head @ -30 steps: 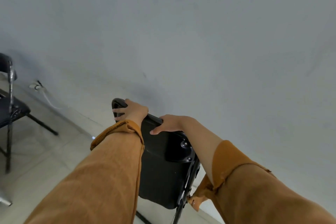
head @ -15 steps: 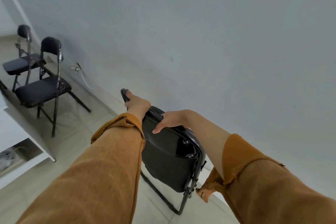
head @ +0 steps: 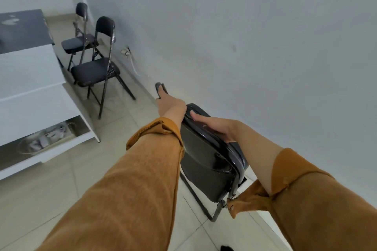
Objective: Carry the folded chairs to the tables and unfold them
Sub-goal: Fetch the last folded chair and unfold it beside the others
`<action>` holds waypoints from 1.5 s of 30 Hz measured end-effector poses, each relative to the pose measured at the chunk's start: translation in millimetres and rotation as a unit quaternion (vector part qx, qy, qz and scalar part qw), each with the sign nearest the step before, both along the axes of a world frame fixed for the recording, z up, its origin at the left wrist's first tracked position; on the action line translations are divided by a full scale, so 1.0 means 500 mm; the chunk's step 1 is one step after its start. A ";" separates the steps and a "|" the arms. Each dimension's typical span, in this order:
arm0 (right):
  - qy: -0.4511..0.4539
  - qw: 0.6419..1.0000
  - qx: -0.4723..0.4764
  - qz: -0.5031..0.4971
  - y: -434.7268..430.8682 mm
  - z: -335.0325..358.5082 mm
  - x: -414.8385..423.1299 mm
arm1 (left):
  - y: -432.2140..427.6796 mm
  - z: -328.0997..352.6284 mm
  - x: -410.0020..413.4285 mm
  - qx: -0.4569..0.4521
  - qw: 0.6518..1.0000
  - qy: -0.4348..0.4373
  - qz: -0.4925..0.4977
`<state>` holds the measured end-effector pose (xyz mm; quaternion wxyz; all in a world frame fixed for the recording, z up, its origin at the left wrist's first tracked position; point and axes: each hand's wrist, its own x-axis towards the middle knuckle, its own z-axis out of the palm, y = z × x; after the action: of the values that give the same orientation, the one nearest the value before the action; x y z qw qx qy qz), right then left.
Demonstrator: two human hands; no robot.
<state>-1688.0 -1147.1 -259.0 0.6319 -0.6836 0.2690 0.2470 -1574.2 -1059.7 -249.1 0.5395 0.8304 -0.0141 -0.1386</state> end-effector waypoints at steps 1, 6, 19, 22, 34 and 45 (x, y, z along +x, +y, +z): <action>0.000 0.999 -0.033 -0.016 -0.009 -0.012 0.005 | -0.003 0.001 0.001 0.002 1.000 0.001 -0.006; -0.051 0.955 -0.291 0.021 -0.061 -0.070 0.033 | -0.045 0.005 0.008 0.037 0.999 -0.009 -0.030; 0.038 0.933 -0.349 0.077 -0.203 -0.227 0.030 | -0.026 0.008 0.089 0.164 0.983 -0.045 -0.064; -0.007 0.978 -0.209 0.015 -0.168 -0.262 0.034 | 0.012 0.010 0.104 0.195 0.979 -0.034 -0.045; -0.028 0.970 -0.152 -0.187 -0.094 -0.306 0.060 | 0.063 0.011 0.126 0.243 0.969 0.034 -0.030; -0.026 0.963 -0.192 -0.186 0.109 -0.298 0.155 | 0.282 0.010 0.207 0.155 0.980 0.118 -0.040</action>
<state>-1610.6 -1092.7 -408.0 0.5308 -0.7362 0.4166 0.0512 -1470.9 -918.5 -243.9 0.3963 0.8806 0.0380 -0.2571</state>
